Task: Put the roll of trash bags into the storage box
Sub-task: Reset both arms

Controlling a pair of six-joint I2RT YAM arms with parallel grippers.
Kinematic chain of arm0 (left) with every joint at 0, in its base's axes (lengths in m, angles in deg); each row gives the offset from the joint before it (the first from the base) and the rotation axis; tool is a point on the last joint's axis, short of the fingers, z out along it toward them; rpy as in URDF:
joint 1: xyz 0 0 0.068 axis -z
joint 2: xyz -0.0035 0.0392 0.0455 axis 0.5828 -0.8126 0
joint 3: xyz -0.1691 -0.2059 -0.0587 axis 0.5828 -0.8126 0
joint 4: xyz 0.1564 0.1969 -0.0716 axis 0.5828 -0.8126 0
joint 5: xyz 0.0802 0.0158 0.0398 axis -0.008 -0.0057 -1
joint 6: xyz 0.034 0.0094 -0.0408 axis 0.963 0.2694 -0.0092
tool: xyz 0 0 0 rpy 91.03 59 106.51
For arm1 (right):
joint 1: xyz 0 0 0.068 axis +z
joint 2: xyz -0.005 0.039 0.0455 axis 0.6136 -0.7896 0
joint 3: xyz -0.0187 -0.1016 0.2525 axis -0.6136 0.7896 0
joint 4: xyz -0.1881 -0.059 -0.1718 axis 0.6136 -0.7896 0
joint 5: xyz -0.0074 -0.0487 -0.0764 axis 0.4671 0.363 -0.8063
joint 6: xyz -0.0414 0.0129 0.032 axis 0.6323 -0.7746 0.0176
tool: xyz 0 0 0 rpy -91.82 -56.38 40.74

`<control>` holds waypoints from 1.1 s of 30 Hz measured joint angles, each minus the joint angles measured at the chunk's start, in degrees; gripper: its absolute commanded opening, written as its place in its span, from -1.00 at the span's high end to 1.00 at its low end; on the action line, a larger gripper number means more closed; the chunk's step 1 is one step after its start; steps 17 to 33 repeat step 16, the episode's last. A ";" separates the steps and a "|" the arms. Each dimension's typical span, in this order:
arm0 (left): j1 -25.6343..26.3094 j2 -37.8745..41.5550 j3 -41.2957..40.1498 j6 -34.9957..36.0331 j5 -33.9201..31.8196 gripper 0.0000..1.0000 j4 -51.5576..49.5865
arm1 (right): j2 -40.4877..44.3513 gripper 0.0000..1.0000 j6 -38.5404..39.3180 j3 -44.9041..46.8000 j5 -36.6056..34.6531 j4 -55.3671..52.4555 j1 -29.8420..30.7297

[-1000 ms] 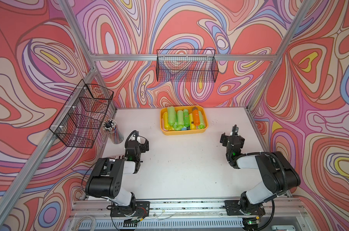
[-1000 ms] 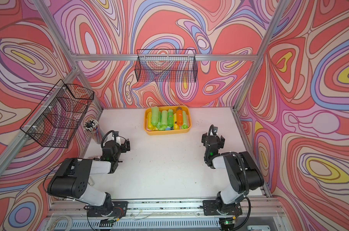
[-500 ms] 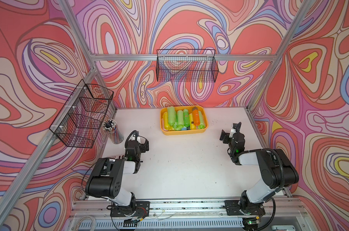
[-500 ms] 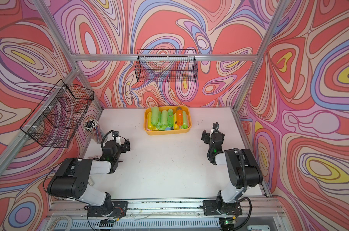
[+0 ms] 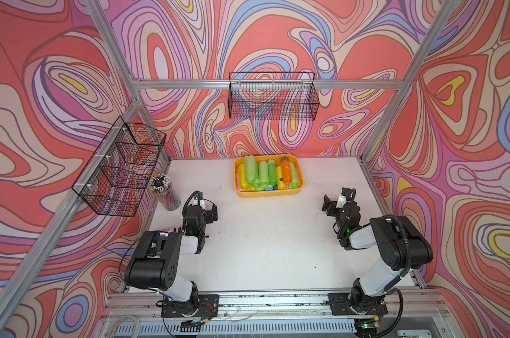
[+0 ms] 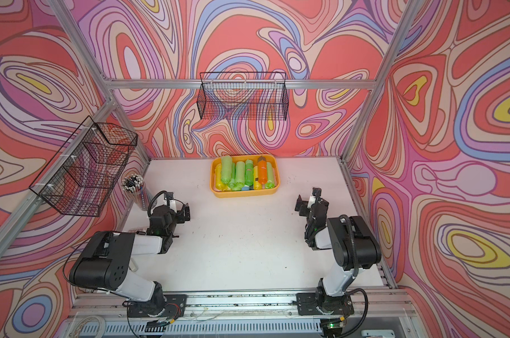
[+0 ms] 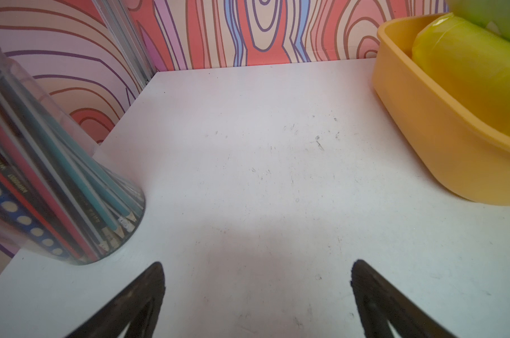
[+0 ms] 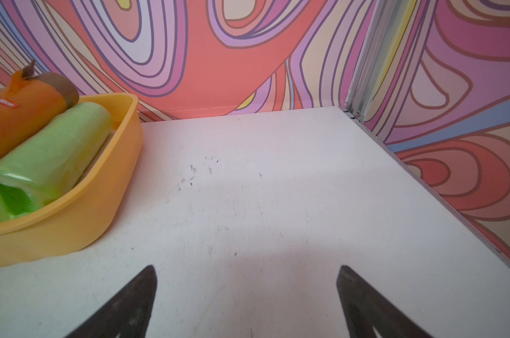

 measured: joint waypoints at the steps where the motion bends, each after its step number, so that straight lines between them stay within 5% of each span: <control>1: 0.00 0.00 0.00 -0.02 0.02 -0.99 0.00 | 0.00 -0.96 0.00 0.00 0.07 0.20 0.00; 33: 0.00 0.00 0.00 -0.04 0.00 -1.00 0.00 | 0.00 -0.96 0.02 0.00 0.11 0.63 0.00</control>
